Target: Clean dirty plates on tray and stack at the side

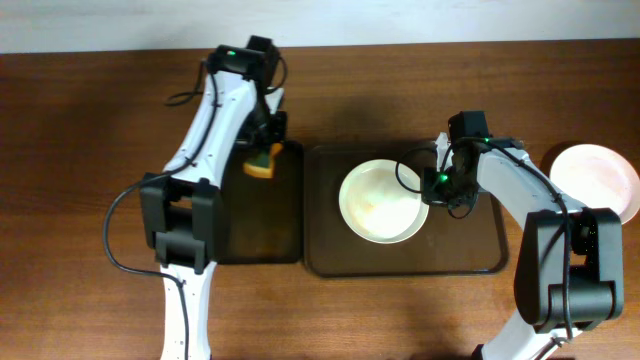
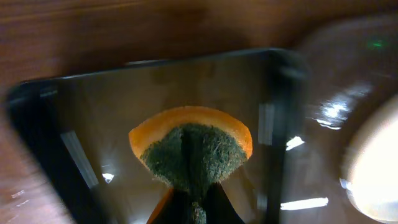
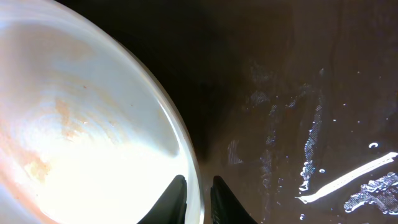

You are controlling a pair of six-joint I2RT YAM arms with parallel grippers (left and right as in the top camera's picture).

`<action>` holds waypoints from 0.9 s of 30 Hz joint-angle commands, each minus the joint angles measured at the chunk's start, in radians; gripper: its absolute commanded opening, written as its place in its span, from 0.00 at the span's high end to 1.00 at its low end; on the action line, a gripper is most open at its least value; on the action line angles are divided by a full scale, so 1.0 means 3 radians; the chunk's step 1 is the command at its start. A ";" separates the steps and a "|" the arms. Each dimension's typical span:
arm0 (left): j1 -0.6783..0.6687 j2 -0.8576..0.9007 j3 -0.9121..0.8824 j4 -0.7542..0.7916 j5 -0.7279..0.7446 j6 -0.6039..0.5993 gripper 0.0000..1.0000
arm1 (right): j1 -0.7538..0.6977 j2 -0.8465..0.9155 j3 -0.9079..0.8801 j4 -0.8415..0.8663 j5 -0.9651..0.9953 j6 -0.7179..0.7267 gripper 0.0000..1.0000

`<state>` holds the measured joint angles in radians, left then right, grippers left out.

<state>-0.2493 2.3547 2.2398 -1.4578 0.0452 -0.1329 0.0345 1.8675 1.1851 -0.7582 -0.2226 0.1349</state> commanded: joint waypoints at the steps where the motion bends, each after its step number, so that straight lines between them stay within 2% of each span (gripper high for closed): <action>1: 0.0120 -0.0100 -0.0315 0.0122 -0.0351 -0.0172 0.99 | 0.0018 0.0019 -0.0024 -0.0001 -0.0018 0.0013 0.84; 2: 0.0125 -0.0100 -0.0430 0.0214 -0.0350 -0.0191 0.98 | 0.0018 0.0019 -0.0024 -0.0001 -0.0019 0.0013 0.83; 3: 0.0125 -0.0100 -0.0546 0.0323 -0.0348 -0.0191 0.98 | 0.0018 0.0019 -0.0024 -0.0003 -0.0018 0.0013 0.77; 4: 0.0125 -0.0100 -0.0662 0.0430 -0.0345 -0.0189 0.89 | 0.0018 0.0019 -0.0024 -0.0004 -0.0018 0.0013 0.64; 6: 0.0125 -0.0100 -0.0776 0.0524 -0.0341 -0.0189 0.79 | 0.0018 0.0019 -0.0024 -0.0005 -0.0018 0.0013 0.54; 8: 0.0125 -0.0100 -0.0827 0.0549 -0.0342 -0.0189 0.33 | 0.0018 0.0019 -0.0024 -0.0019 -0.0018 0.0013 0.50; 9: 0.0125 -0.0100 -0.0833 0.0556 -0.0341 -0.0188 0.20 | 0.0018 0.0019 -0.0029 -0.0027 -0.0018 0.0013 0.49; 12: 0.0125 -0.0100 -0.0833 0.0558 -0.0341 -0.0189 0.00 | 0.0019 0.0019 -0.0031 -0.0028 -0.0018 0.0013 0.50; 17: 0.0121 -0.0100 -0.0833 0.0554 -0.0340 -0.0189 0.00 | 0.0019 0.0019 -0.0126 0.0056 -0.0017 0.0013 0.50; 18: 0.0121 -0.0100 -0.0833 0.0556 -0.0341 -0.0189 0.00 | 0.0019 0.0019 -0.0178 0.0117 -0.0018 0.0014 0.57; 22: 0.0121 -0.0100 -0.0833 0.0556 -0.0341 -0.0189 0.00 | 0.0018 0.0018 -0.0156 0.0123 -0.0019 0.0013 0.96; 24: 0.0121 -0.0100 -0.0833 0.0556 -0.0341 -0.0189 0.00 | 0.0018 0.0005 -0.0050 0.0043 -0.0018 0.0013 0.96; 27: 0.0121 -0.0100 -0.0832 0.0556 -0.0341 -0.0189 0.00 | 0.0022 -0.0103 0.0390 -0.0379 0.0123 0.0003 0.96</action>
<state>-0.2123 2.3543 1.9968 -1.2922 -0.0460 -0.1871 0.0345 1.8683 1.1805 -0.8082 -0.2291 0.1379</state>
